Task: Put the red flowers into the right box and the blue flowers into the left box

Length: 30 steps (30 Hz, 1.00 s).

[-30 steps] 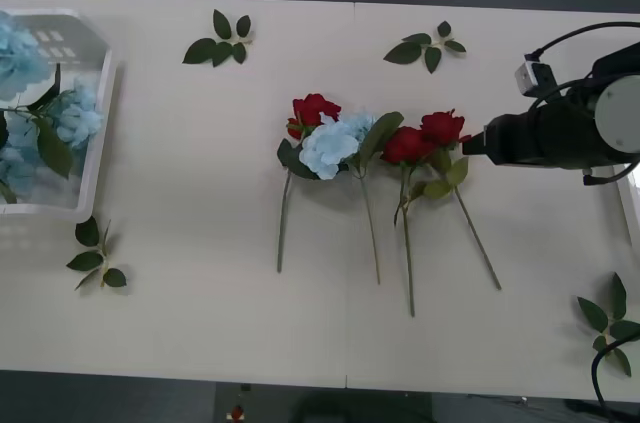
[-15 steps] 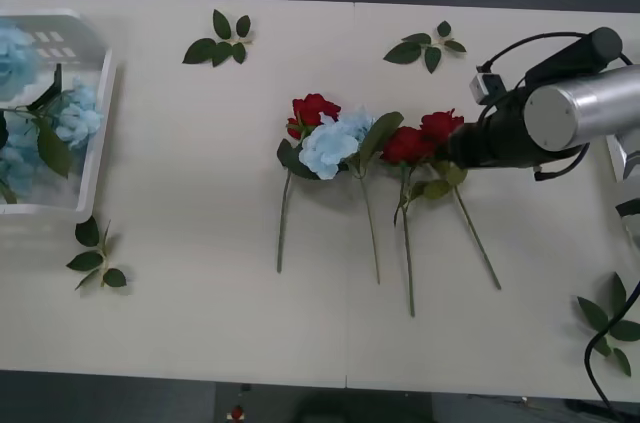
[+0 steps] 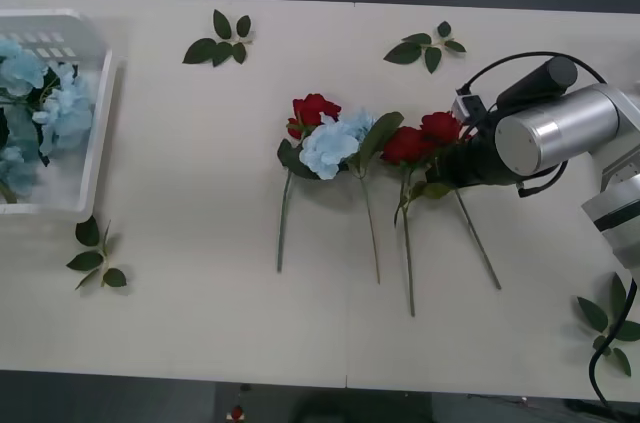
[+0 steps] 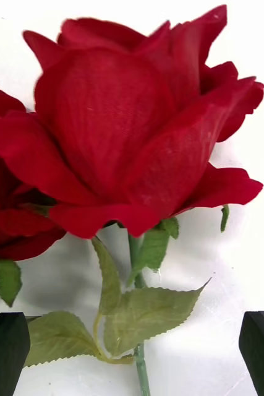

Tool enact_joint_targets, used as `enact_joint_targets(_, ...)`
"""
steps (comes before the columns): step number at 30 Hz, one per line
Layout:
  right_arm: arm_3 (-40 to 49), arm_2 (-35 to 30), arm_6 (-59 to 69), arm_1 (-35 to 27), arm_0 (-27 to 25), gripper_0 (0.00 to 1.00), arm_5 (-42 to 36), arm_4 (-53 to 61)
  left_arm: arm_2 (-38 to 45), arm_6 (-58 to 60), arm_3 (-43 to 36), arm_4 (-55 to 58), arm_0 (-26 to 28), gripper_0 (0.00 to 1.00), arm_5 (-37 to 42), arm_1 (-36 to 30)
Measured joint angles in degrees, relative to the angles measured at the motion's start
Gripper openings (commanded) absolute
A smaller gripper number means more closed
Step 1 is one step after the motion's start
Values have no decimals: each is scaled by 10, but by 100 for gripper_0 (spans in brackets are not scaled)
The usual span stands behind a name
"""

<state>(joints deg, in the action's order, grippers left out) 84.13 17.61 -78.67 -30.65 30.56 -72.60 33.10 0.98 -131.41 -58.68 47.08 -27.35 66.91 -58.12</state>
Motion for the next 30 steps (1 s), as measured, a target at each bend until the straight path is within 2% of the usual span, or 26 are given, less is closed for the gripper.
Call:
enact_joint_targets(2, -6, 0, 0, 0, 0, 100, 12, 0, -7, 0, 0, 0, 0, 92, 0, 0)
enact_joint_targets(5, -20, 5, 0, 0, 0, 100, 29, 0, -6, 0, 0, 0, 0, 100, 0, 0)
enact_joint_targets(9, -37, 29, 0, 0, 2, 100, 44, -2, 15, 0, -1, 14, 0, 100, 11, 0)
enact_joint_targets(13, -58, 50, 0, 1, 12, 100, 53, -15, 60, -12, -13, 57, 0, 100, 65, 0)
enact_joint_targets(18, -91, 66, 0, 2, 29, 100, 80, -16, 128, -118, -42, 135, 0, 100, 142, 0)
enact_joint_targets(22, -118, 81, 0, 2, 50, 98, 100, -16, 154, -125, -68, 219, 0, 100, 189, 0)
enact_joint_targets(24, -129, 82, 0, 4, 59, 93, 108, -16, 156, -125, -85, 265, 0, 100, 209, 0)
enact_joint_targets(29, -145, 74, 0, 18, 69, 61, 108, -23, 155, -124, -138, 331, 0, 100, 221, 0)
enact_joint_targets(30, -145, 73, 0, 20, 69, 52, 108, -24, 155, -124, -145, 343, 0, 100, 221, 0)
